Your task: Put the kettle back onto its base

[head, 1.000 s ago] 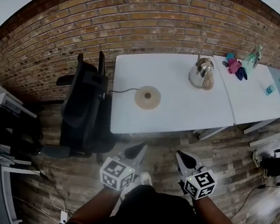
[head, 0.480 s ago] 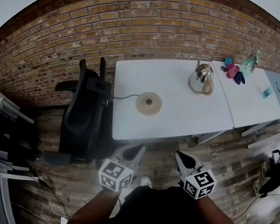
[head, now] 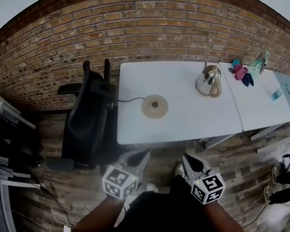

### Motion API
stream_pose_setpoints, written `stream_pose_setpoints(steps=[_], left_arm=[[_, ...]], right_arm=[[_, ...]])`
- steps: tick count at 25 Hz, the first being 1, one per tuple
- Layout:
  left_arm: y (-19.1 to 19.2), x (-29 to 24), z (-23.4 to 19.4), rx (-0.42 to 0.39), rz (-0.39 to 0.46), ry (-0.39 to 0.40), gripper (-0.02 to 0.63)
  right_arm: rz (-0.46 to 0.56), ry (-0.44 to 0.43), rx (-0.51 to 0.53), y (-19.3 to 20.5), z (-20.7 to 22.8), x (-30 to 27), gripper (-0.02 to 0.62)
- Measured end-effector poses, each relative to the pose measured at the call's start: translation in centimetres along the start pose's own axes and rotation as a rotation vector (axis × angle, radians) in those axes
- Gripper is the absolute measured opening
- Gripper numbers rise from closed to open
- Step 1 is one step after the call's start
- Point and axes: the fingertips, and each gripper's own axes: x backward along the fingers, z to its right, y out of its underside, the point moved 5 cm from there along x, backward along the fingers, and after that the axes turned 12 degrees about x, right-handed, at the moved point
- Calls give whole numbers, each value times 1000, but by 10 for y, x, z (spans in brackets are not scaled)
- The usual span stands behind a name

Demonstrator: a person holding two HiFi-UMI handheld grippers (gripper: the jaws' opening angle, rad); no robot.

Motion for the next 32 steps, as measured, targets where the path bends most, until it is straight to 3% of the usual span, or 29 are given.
stream_pose_setpoints(steps=[13,32], left_arm=[[1,-8,3,-15,3,-28,0],[-20,-81,6,-57,-58,13,0]], right_arm=[[34,-15,4,-6,16,-11,26],[35,32,-26,-5,89,-24,26]])
